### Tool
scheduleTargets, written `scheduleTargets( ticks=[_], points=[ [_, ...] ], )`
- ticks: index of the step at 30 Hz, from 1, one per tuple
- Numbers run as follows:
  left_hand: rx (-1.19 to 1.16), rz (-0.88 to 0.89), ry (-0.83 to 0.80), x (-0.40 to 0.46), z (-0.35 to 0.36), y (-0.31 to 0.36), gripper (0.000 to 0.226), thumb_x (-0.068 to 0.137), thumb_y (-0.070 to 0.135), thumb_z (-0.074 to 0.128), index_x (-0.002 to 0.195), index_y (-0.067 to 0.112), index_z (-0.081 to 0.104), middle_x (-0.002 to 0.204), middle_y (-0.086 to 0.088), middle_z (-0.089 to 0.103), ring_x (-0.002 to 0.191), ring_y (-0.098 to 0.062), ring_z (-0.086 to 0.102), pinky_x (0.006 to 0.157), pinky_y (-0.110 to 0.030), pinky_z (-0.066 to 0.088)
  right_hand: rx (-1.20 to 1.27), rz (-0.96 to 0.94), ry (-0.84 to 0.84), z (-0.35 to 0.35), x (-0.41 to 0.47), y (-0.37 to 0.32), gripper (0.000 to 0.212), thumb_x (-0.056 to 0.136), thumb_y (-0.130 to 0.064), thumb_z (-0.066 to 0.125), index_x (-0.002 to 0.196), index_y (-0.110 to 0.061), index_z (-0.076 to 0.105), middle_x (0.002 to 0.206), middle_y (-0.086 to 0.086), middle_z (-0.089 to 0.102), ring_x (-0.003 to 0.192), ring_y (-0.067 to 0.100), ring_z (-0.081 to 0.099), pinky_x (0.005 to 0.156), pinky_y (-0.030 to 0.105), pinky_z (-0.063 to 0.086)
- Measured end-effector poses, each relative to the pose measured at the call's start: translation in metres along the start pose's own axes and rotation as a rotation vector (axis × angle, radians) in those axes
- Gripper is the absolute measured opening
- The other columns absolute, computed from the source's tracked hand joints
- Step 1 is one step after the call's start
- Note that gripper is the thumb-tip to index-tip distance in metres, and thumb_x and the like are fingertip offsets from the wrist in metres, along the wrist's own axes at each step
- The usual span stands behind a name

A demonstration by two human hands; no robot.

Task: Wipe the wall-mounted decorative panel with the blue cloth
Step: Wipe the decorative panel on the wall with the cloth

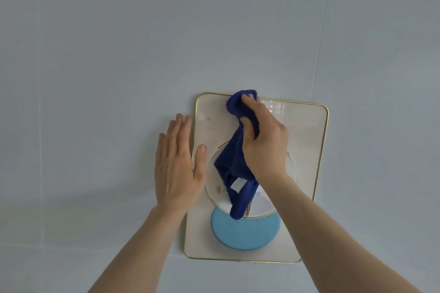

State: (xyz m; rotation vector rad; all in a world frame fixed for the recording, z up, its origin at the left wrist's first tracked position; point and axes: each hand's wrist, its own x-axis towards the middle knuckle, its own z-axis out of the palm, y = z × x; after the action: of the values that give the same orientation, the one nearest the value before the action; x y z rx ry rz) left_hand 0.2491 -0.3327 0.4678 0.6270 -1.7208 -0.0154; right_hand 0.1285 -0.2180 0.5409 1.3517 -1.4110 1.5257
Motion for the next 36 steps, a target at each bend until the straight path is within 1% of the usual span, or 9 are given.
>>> scheduleTargets(
  ticks=[2,3,6,8,11,17,24,32,36],
  points=[
    [-0.027,0.011,-0.014,0.006,0.008,-0.007,0.065,0.107,0.043,0.026,0.166,0.018,0.015,0.176,-0.001,0.016,0.163,-0.013,0.010,0.133,-0.038,0.005,-0.204,-0.170,-0.058,0.020,-0.001,0.007,0.051,0.098,0.002,0.059,0.144,-0.020,0.057,0.150,0.002,0.060,0.143,0.023,0.051,0.103,0.018,0.039],
    [-0.033,0.017,-0.022,0.008,0.012,-0.010,0.066,0.106,0.043,0.023,0.166,0.017,0.014,0.176,-0.002,0.015,0.163,-0.014,0.009,0.134,-0.038,0.005,-0.282,-0.234,-0.084,0.028,-0.002,0.013,0.052,0.100,0.002,0.057,0.148,-0.017,0.053,0.157,0.004,0.053,0.150,0.024,0.043,0.111,0.022,0.037],
    [-0.014,0.070,-0.026,0.009,0.026,-0.019,0.067,0.106,0.045,0.015,0.166,0.014,0.015,0.176,-0.003,0.013,0.164,-0.018,0.004,0.134,-0.042,0.003,-0.385,-0.360,-0.098,0.046,-0.007,0.031,0.052,0.105,-0.001,0.052,0.155,-0.008,0.043,0.165,0.012,0.038,0.157,0.032,0.026,0.128,0.047,0.027],
    [0.014,0.116,-0.003,0.008,0.036,-0.026,0.068,0.107,0.046,0.011,0.166,0.012,0.014,0.176,-0.004,0.011,0.164,-0.020,0.002,0.134,-0.043,0.001,-0.394,-0.386,-0.068,0.056,-0.008,0.040,0.050,0.106,-0.005,0.048,0.155,-0.005,0.041,0.166,0.016,0.035,0.158,0.036,0.022,0.130,0.051,0.022],
    [0.076,0.141,0.059,0.008,0.050,-0.033,0.068,0.107,0.045,0.008,0.166,0.011,0.013,0.176,-0.006,0.011,0.164,-0.022,0.003,0.134,-0.044,0.001,-0.404,-0.406,-0.018,0.067,-0.008,0.044,0.049,0.105,-0.004,0.047,0.153,-0.002,0.042,0.165,0.019,0.036,0.157,0.038,0.023,0.130,0.053,0.020],
    [0.102,0.168,0.188,0.009,0.068,-0.040,0.070,0.107,0.049,0.011,0.164,0.009,0.020,0.174,-0.008,0.020,0.163,-0.022,0.011,0.133,-0.045,0.007,-0.363,-0.546,-0.080,0.086,-0.002,0.039,0.049,0.103,-0.006,0.037,0.152,-0.002,0.045,0.163,0.017,0.039,0.158,0.036,0.024,0.130,0.052,0.022],
    [0.059,0.168,0.201,0.008,0.066,-0.041,0.071,0.107,0.049,0.011,0.164,0.007,0.021,0.174,-0.009,0.022,0.163,-0.020,0.013,0.133,-0.043,0.007,-0.327,-0.598,-0.113,0.085,-0.006,0.042,0.045,0.100,0.010,0.052,0.143,0.002,0.056,0.154,0.021,0.052,0.151,0.041,0.037,0.124,0.059,0.032],
    [0.016,0.178,0.206,0.009,0.063,-0.040,0.073,0.106,0.051,0.010,0.163,0.008,0.024,0.173,-0.012,0.026,0.163,-0.022,0.015,0.133,-0.041,0.005,-0.352,-0.628,-0.222,0.066,-0.048,0.059,0.035,0.105,-0.002,0.056,0.139,-0.004,0.062,0.151,0.014,0.057,0.150,0.034,0.041,0.125,0.054,0.033],
    [0.033,0.179,0.210,0.008,0.061,-0.039,0.071,0.106,0.048,0.010,0.162,0.008,0.027,0.172,-0.012,0.026,0.162,-0.023,0.017,0.133,-0.042,0.006,-0.360,-0.626,-0.250,0.061,-0.051,0.060,0.034,0.110,-0.008,0.047,0.140,-0.006,0.062,0.152,0.013,0.056,0.151,0.032,0.041,0.126,0.051,0.032]
  ],
)
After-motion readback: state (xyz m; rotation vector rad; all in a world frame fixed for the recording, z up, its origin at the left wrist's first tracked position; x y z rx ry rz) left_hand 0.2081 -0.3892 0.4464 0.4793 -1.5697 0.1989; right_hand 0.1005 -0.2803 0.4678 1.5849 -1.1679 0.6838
